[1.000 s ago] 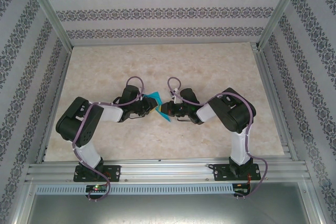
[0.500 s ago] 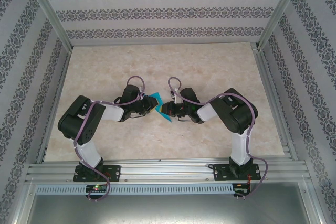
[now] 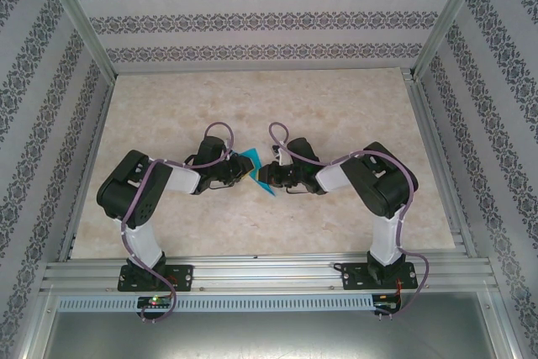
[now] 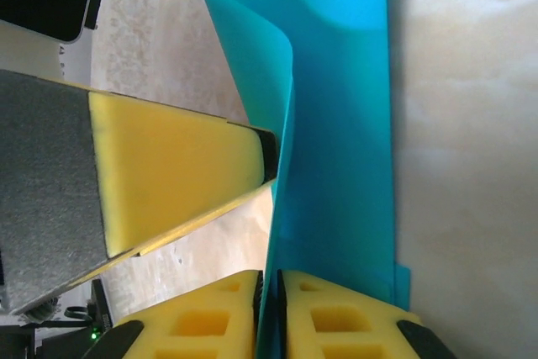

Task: Fold a paper plane with a square sheet of paper (pick it up from the middle)
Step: Fold the wing for the fifth time at the center of the table.

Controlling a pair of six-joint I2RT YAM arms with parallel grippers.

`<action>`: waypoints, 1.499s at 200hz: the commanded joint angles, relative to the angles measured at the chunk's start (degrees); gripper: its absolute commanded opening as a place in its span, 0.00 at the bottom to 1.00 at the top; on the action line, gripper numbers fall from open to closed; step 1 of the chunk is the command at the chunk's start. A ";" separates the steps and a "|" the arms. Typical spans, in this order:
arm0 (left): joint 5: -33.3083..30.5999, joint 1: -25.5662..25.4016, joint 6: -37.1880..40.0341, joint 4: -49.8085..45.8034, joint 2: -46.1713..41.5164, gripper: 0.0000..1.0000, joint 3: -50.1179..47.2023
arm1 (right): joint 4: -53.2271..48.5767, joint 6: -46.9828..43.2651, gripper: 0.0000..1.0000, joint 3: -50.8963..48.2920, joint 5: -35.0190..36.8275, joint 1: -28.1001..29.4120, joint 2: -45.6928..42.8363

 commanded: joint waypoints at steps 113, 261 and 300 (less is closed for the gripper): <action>0.59 -0.57 1.56 0.87 1.44 0.22 2.27 | -22.10 -15.56 0.19 4.16 3.75 -0.24 -5.51; 3.02 -1.66 4.44 3.15 -4.58 0.25 -0.79 | 0.14 1.93 0.01 -1.29 -8.08 -4.33 -1.44; 3.27 -3.35 4.40 4.95 -2.37 0.25 0.10 | 0.42 3.81 0.00 -1.53 -8.26 -4.71 -0.57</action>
